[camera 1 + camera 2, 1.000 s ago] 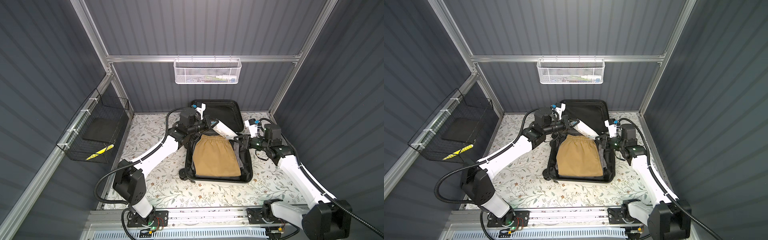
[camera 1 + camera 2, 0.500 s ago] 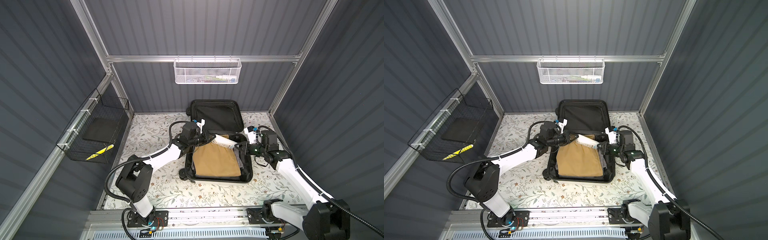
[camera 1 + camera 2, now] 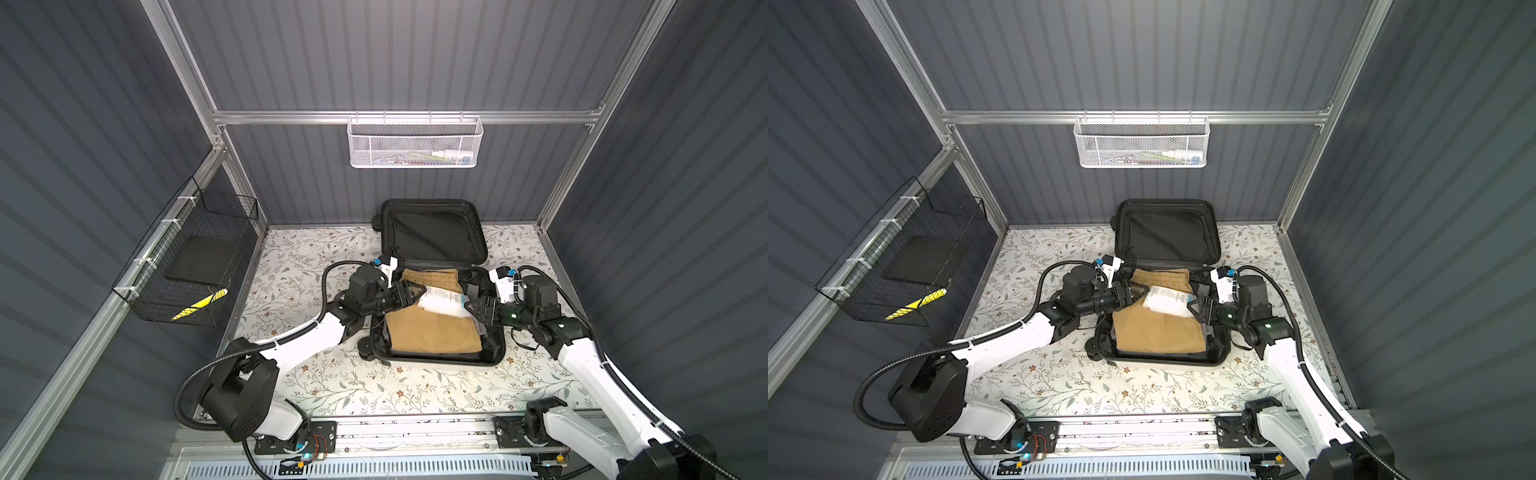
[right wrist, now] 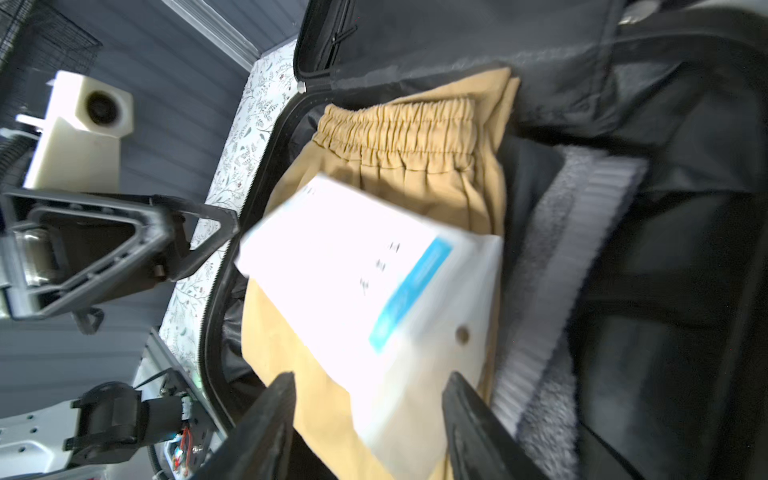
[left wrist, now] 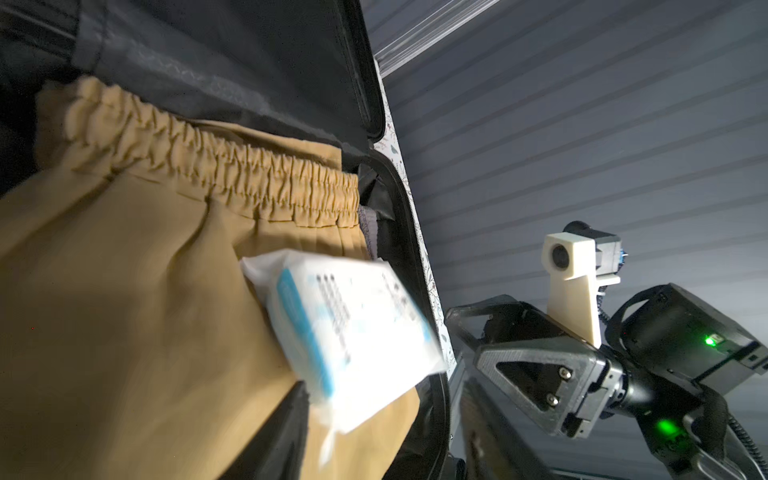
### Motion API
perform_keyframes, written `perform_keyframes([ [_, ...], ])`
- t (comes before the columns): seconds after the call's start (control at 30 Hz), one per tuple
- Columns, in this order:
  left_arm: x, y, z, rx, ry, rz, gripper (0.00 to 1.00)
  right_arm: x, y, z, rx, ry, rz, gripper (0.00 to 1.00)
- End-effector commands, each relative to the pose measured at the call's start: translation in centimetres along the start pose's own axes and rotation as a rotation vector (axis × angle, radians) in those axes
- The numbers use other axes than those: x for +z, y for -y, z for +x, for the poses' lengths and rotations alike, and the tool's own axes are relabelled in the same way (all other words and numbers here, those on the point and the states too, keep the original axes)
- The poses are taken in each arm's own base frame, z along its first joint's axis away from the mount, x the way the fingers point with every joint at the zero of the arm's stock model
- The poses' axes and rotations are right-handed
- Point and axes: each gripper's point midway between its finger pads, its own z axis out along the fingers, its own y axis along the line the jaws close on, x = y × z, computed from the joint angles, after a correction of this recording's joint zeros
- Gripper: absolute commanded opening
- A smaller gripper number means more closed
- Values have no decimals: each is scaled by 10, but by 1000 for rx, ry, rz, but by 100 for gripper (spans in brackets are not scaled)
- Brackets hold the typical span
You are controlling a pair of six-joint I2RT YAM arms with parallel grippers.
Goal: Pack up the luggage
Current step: 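Lower the packet onto the shorts and open the left gripper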
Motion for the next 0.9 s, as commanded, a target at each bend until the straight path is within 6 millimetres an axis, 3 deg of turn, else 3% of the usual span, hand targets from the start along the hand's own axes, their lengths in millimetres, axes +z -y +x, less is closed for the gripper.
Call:
perform_keyframes([
  [0.0, -13, 2, 2, 41, -5, -43, 88, -14, 0, -6, 24, 17, 55, 64],
  [0.13, -21, 10, -4, 84, 3, -61, 99, -19, -4, -16, 55, 38, 59, 64],
  [0.2, -19, 19, -10, 112, -3, -51, 100, -18, -8, -22, 74, 36, 45, 65],
  [0.4, 9, 47, -19, 136, -79, 73, 100, 2, -21, -30, 155, -12, -60, 64],
  [0.57, 34, 46, -16, 101, -120, 138, 100, 22, -24, -29, 209, -29, -107, 64],
  [0.63, 42, 44, -13, 90, -132, 157, 100, 37, -16, -22, 246, -60, -103, 64],
  [0.87, 63, 25, 5, 41, -179, 169, 100, 56, 2, -7, 301, -84, -74, 63],
])
